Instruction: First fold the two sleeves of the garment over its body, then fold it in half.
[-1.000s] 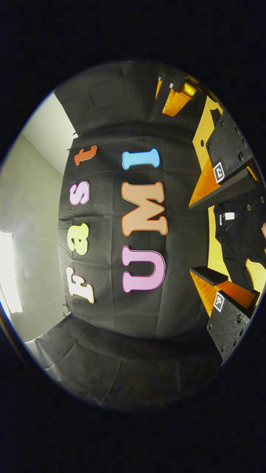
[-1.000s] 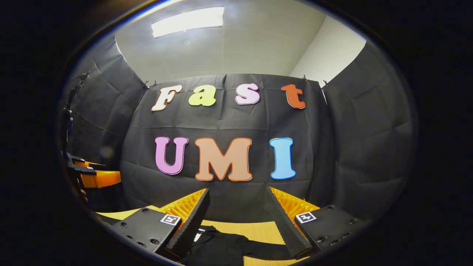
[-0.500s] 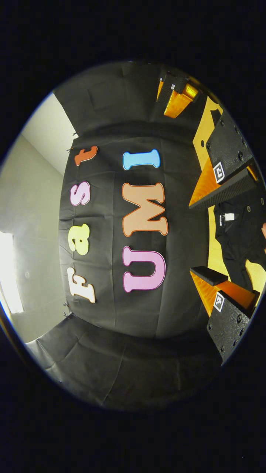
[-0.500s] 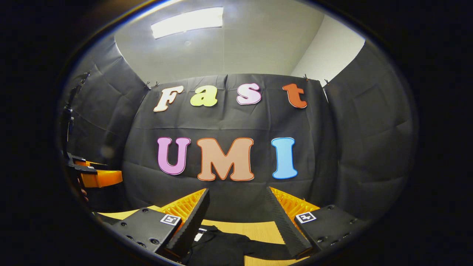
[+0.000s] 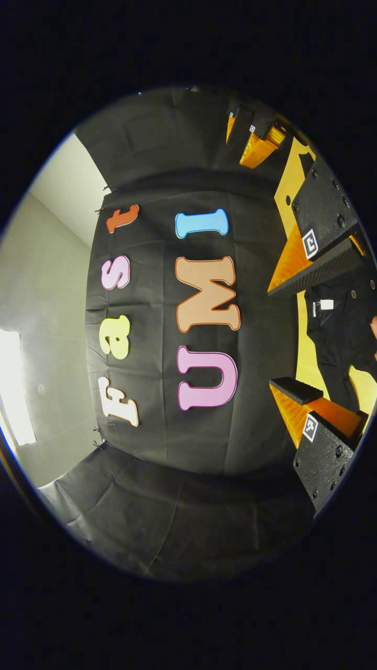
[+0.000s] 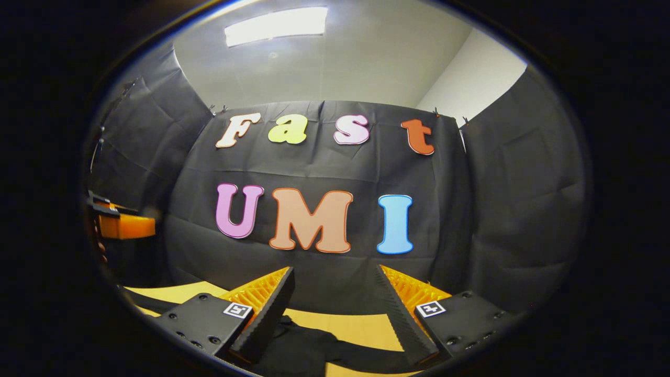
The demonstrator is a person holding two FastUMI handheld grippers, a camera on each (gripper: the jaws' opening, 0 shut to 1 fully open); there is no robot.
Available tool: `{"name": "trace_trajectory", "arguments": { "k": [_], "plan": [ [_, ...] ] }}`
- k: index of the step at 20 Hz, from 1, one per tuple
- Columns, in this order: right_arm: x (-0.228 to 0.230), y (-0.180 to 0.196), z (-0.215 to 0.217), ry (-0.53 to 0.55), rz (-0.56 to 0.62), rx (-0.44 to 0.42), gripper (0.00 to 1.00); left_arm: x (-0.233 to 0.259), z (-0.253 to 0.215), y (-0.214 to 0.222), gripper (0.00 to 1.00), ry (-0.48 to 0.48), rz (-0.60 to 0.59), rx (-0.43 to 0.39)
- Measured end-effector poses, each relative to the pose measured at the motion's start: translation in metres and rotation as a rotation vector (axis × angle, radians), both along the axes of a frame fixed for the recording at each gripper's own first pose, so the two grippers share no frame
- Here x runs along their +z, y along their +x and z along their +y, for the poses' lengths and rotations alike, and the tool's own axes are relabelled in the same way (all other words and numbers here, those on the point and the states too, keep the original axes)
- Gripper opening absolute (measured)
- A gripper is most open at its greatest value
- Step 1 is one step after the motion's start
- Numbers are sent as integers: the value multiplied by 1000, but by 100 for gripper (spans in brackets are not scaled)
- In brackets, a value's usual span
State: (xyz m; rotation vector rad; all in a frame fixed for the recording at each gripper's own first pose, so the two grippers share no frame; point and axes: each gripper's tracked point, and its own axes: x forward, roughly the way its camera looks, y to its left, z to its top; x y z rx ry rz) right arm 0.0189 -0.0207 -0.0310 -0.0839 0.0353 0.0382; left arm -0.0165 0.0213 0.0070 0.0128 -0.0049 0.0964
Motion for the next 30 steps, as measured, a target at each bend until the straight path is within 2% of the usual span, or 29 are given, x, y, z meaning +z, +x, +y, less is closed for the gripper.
{"name": "trace_trajectory", "arguments": {
  "k": [6,8,12,17,23,24,30],
  "plan": [
    [-35,23,-75,-37,73,-116,98,0,-5,5,89,14,-1,16],
    [-51,29,-102,-63,111,-155,98,-1,-7,8,91,18,4,22],
    [-96,38,-146,-107,198,-187,97,-2,-10,11,89,37,15,39],
    [-173,43,-196,-110,375,-208,98,-2,-15,15,91,61,28,62],
    [-277,25,-266,-85,634,-292,100,-8,-21,15,92,74,56,107],
    [-290,23,-274,-78,665,-303,99,-9,-23,14,89,78,62,115],
    [-362,-1,-308,-77,872,-335,100,-18,-36,14,92,93,100,143]
  ]
}}
